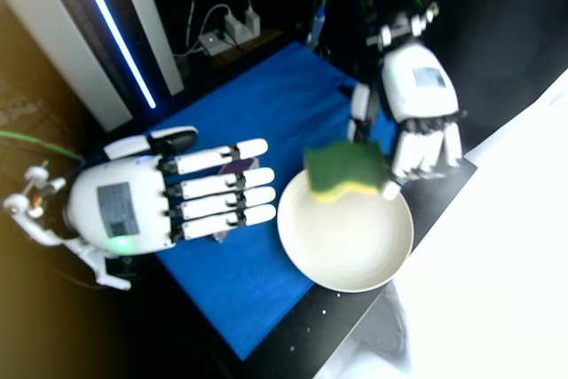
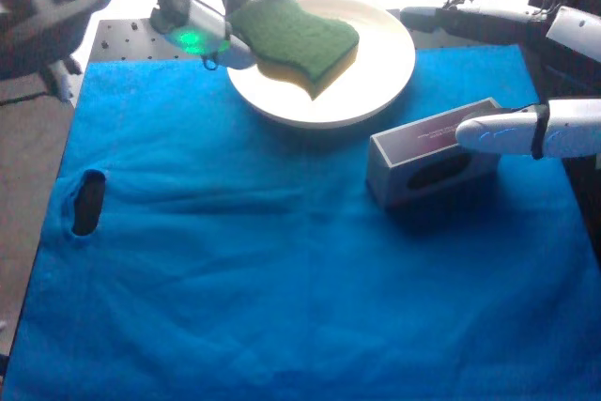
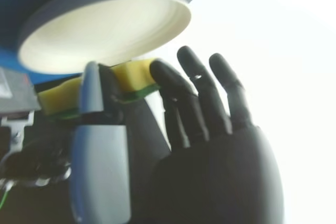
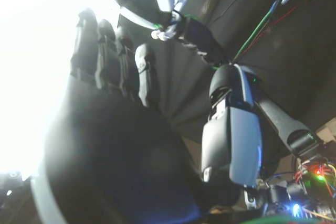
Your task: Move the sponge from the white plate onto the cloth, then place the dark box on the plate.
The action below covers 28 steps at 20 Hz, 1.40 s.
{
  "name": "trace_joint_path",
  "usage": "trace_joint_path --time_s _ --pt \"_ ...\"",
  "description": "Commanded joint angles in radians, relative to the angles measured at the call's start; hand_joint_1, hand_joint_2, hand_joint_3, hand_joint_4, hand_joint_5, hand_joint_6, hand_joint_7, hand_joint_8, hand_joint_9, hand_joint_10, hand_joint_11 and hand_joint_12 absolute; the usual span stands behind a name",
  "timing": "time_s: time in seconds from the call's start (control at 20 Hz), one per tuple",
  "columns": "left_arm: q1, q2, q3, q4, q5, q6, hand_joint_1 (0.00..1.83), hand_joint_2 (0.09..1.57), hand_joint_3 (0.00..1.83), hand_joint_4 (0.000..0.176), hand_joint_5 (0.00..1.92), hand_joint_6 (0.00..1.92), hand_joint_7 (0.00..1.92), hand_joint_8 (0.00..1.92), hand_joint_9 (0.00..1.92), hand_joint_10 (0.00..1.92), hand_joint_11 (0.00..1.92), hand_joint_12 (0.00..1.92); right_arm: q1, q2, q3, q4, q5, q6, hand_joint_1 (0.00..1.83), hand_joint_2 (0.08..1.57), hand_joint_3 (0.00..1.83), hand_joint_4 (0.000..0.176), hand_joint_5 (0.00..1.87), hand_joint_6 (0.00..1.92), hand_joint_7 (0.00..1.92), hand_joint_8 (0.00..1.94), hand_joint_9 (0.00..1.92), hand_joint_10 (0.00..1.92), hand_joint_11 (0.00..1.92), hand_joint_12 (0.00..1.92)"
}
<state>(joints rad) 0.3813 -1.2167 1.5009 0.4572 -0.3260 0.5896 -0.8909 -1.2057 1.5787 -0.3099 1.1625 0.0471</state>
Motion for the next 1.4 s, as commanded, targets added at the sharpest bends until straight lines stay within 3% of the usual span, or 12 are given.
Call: trace_joint_path --time_s 0.0,0.1,0.3,0.4,0.55,0.65,0.75,0.95,1.0,1.2,1.25,1.35 --pt "0.001 0.033 -0.027 -0.006 -0.139 -0.001 1.21 1.13 0.0 0.007 0.97 0.94 0.94 1.13 0.72 0.91 0.38 1.54 0.005 0.004 -0.006 0.055 0.112 0.007 0.69 1.08 0.0 0.135 0.21 0.0 0.16 0.0 0.1 0.0 0.1 0.01" --pt "0.035 0.114 -0.116 -0.003 -0.203 -0.001 1.22 1.12 0.0 0.02 1.0 0.94 0.93 1.09 0.76 0.78 0.45 1.41 0.005 0.013 -0.014 0.055 0.112 0.007 0.66 1.07 0.0 0.159 0.2 0.0 0.14 0.0 0.09 0.0 0.09 0.0" --pt "0.148 0.285 -0.297 -0.004 -0.301 -0.005 1.2 1.18 0.0 0.0 0.89 1.0 0.83 1.39 0.69 1.27 0.53 1.7 0.004 0.023 -0.022 0.058 0.112 0.007 0.67 1.07 0.0 0.164 0.2 0.0 0.14 0.0 0.1 0.0 0.1 0.01" --pt "0.202 0.331 -0.346 -0.004 -0.316 -0.019 1.19 1.18 0.0 0.004 0.91 1.09 0.8 1.29 0.61 0.85 0.32 1.51 0.0 0.028 -0.027 0.062 0.112 0.007 0.66 1.07 0.0 0.17 0.2 0.0 0.14 0.0 0.11 0.01 0.1 0.01" --pt "0.28 0.336 -0.37 -0.025 -0.296 -0.023 1.24 1.15 0.0 0.0 0.98 0.79 0.86 1.41 0.68 1.3 0.55 1.68 -0.003 0.031 -0.028 0.069 0.112 0.007 0.69 1.07 0.0 0.172 0.2 0.0 0.12 0.0 0.09 0.0 0.09 0.01" --pt "0.318 0.299 -0.351 -0.035 -0.266 -0.023 1.25 1.13 0.0 0.0 0.89 0.92 1.0 1.16 0.75 1.13 0.56 1.55 -0.003 0.031 -0.028 0.07 0.112 0.007 0.71 1.06 0.0 0.176 0.22 0.01 0.14 0.01 0.09 0.0 0.07 0.0" --pt "0.339 0.256 -0.324 -0.051 -0.244 -0.023 1.14 0.98 0.0 0.0 0.66 0.1 0.78 0.4 0.52 1.03 0.23 1.64 -0.005 0.031 -0.028 0.07 0.112 0.007 0.73 1.06 0.0 0.176 0.24 0.01 0.16 0.01 0.1 0.01 0.05 0.0" --pt "0.36 0.236 -0.313 -0.053 -0.214 -0.023 0.99 0.98 0.0 0.0 0.48 0.0 0.67 0.01 0.46 0.63 0.02 1.5 -0.005 0.031 -0.025 0.07 0.112 0.007 0.68 1.05 0.0 0.176 0.23 0.0 0.17 0.01 0.11 0.0 0.09 0.02" --pt "0.361 0.25 -0.321 -0.054 -0.231 -0.023 0.91 0.92 0.0 0.086 0.29 0.0 0.49 0.0 0.43 0.3 0.0 1.37 -0.006 0.032 -0.025 0.07 0.112 0.007 0.67 1.04 0.0 0.176 0.23 0.0 0.17 0.0 0.11 0.0 0.09 0.02" --pt "0.36 0.305 -0.358 -0.064 -0.293 -0.023 0.91 0.82 0.0 0.133 0.16 0.0 0.25 0.0 0.32 0.03 0.0 1.15 -0.006 0.032 -0.026 0.07 0.114 0.007 0.65 1.03 0.0 0.176 0.21 0.0 0.14 0.0 0.09 0.0 0.08 0.01" --pt "0.359 0.331 -0.378 -0.07 -0.328 -0.023 0.84 0.81 0.0 0.167 0.1 0.0 0.18 0.0 0.29 0.02 0.0 1.11 -0.006 0.032 -0.026 0.069 0.117 0.007 0.67 1.01 0.0 0.176 0.18 0.0 0.11 0.0 0.07 0.0 0.07 0.01" --pt "0.359 0.374 -0.407 -0.087 -0.385 -0.023 0.86 0.77 0.0 0.176 0.02 0.0 0.1 0.01 0.21 0.01 0.0 0.91 -0.006 0.032 -0.027 0.064 0.118 0.007 0.73 0.98 0.0 0.176 0.14 0.0 0.07 0.0 0.02 0.0 0.02 0.0"
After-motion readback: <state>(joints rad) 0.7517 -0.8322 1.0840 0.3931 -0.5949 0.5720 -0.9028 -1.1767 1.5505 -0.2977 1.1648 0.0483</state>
